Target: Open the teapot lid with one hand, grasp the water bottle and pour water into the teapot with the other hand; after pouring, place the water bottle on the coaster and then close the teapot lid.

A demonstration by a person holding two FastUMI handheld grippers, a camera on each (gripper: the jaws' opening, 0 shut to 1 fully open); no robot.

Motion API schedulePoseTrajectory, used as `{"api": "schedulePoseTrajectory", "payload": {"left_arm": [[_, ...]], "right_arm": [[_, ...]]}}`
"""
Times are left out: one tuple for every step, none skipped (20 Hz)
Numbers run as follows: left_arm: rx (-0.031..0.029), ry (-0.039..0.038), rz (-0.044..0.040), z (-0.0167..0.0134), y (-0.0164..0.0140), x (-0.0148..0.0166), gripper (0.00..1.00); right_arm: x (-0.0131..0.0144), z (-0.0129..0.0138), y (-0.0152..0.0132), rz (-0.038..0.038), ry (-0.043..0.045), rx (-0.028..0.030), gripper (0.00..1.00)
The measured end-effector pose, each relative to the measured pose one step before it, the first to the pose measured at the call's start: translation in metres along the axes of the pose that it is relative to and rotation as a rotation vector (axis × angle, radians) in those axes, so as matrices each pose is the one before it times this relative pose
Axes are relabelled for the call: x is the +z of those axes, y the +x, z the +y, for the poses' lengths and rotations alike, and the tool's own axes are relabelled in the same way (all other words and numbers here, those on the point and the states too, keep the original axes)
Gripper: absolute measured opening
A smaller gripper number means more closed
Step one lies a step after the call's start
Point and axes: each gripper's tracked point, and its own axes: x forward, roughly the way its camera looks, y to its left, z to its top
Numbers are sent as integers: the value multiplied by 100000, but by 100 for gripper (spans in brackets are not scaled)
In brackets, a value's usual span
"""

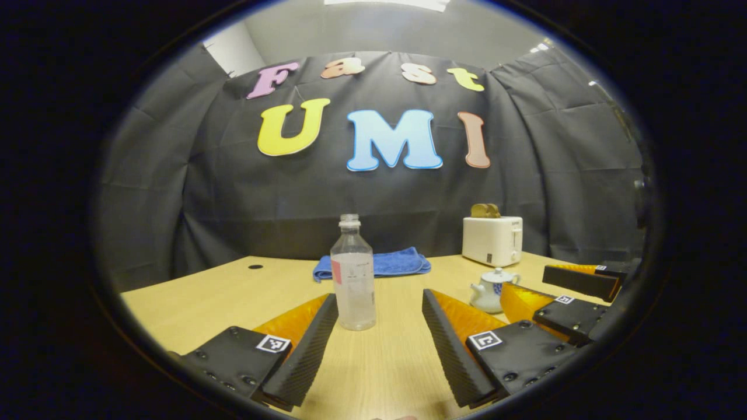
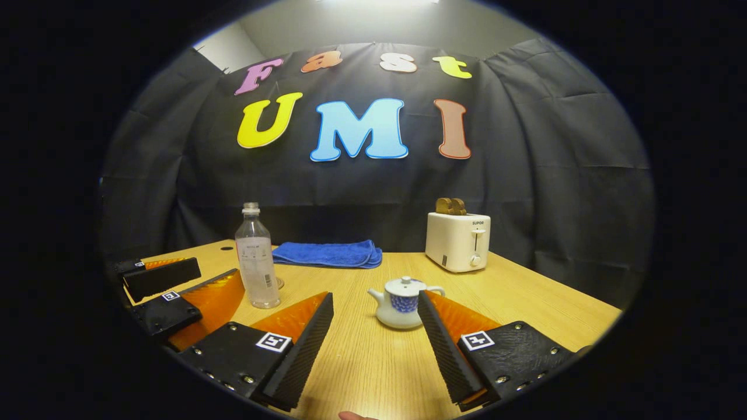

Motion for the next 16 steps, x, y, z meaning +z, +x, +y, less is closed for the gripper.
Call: {"api": "schedulePoseTrajectory", "payload": {"left_arm": [[216,-948,-36,251,396,459,100],[31,-869,521,134,233,-10,100],[-50,-458,368,91,105,101,100],[393,159,150,223,-116,60,100],[220,471,-399,180,-51,202,100],[369,672,-562,102,-81,114,100],[368,705,-500,216,-41,208,100],[332,561,-187,68,43,-23,100],[235,378,-216,143,-60,118,100],[246,215,-81,219,10,-40,100],[340,173,-32,140,-46,91,100],[522,-26,-158,243,97,65,100],[380,-177,128,280,-12,-43,100],[99,-238,165,91,-35,-25,100],[261,-134,-93,207,-27,42,100],[529,349,-246,320,-80,78,100]], "right_arm": [[474,-220,599,-333,1667,-296,90],[133,-259,673,92,887,-491,90],[169,-383,658,319,358,-652,90],[-35,-346,738,520,33,-641,90],[-33,-390,699,407,-208,-600,90],[-93,-390,663,681,-63,-972,90],[-31,-321,630,615,-91,-428,90],[-153,-139,616,814,-80,-148,90],[-132,-254,509,910,-554,-491,90],[51,-240,547,262,-460,-627,90],[114,-97,430,-170,-538,-350,90],[152,2,625,-465,-1277,104,90],[-324,-69,667,584,-1551,-295,90],[-327,50,416,1013,-873,-23,90],[-227,195,599,901,-483,689,90],[-277,-251,427,716,-3,-502,89]]}}
